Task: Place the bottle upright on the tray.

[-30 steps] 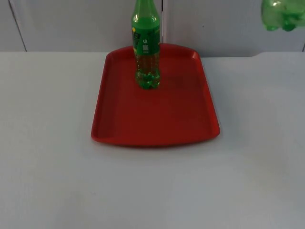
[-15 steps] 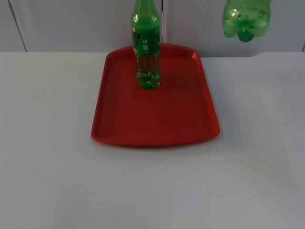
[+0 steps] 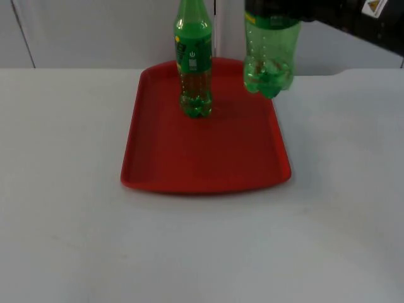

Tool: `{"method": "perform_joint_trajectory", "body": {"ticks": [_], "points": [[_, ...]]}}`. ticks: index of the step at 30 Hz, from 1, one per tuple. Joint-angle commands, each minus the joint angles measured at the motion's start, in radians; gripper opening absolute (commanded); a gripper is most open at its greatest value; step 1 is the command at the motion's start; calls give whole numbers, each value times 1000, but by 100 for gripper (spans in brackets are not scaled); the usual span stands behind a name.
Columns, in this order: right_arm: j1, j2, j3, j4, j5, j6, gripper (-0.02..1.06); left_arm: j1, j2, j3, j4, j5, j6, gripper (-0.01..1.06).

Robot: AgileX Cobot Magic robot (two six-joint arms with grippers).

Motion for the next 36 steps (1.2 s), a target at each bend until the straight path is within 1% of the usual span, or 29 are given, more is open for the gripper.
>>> {"method": "perform_joint_trajectory", "body": {"ticks": [1, 2, 5, 6, 15, 19, 22, 25, 36], "points": [[8, 64, -41, -25, -153, -6, 0, -3, -4, 5, 2, -2, 0, 105], [8, 64, -41, -25, -153, -6, 0, -3, -4, 5, 2, -2, 0, 105], [8, 131, -92, -71, -184, -6, 0, -3, -4, 5, 2, -2, 0, 105], [8, 154, -108, -73, -197, -6, 0, -3, -4, 5, 2, -2, 0, 105], [8, 271, -189, -64, -244, 36, 0, -3, -4, 5, 2, -2, 0, 105], [8, 319, -219, -64, -249, 54, 0, -3, -4, 5, 2, -2, 0, 105], [8, 376, -255, -64, -267, 88, 0, -3, -4, 5, 2, -2, 0, 105], [8, 411, -266, -64, -298, 92, 0, -3, -4, 5, 2, -2, 0, 105], [8, 525, -271, -72, -298, 74, 0, -3, -4, 5, 2, -2, 0, 105]]}}
